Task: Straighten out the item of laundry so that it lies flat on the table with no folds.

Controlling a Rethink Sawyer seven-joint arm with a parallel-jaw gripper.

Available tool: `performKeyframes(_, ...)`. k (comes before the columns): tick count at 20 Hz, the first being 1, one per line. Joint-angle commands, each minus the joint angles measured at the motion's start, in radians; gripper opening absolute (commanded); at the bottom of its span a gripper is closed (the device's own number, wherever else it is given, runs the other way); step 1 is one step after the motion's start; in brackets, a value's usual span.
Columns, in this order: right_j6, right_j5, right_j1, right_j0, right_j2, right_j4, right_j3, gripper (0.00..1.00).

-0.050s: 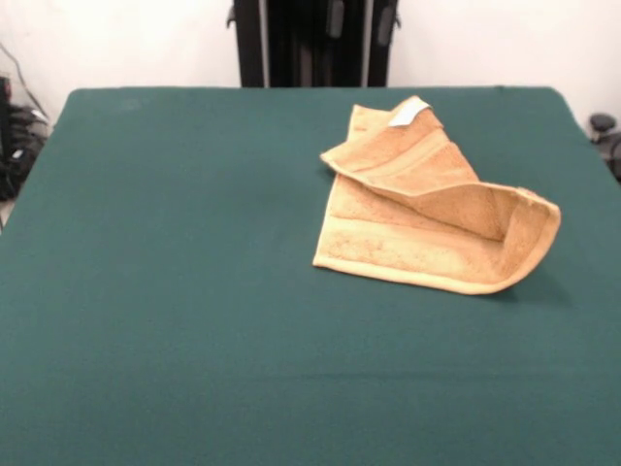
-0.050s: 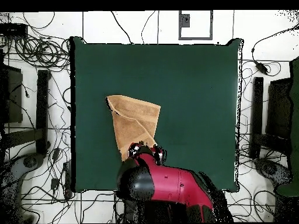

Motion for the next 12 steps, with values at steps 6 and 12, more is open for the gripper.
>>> performKeyframes(6,0.128,-0.198,0.172,-0.012,0.086,-0.066,0.104,1.00)
performKeyframes(12,0.110,-0.244,0.219,-0.048,0.103,-0.089,0.085,1.00)
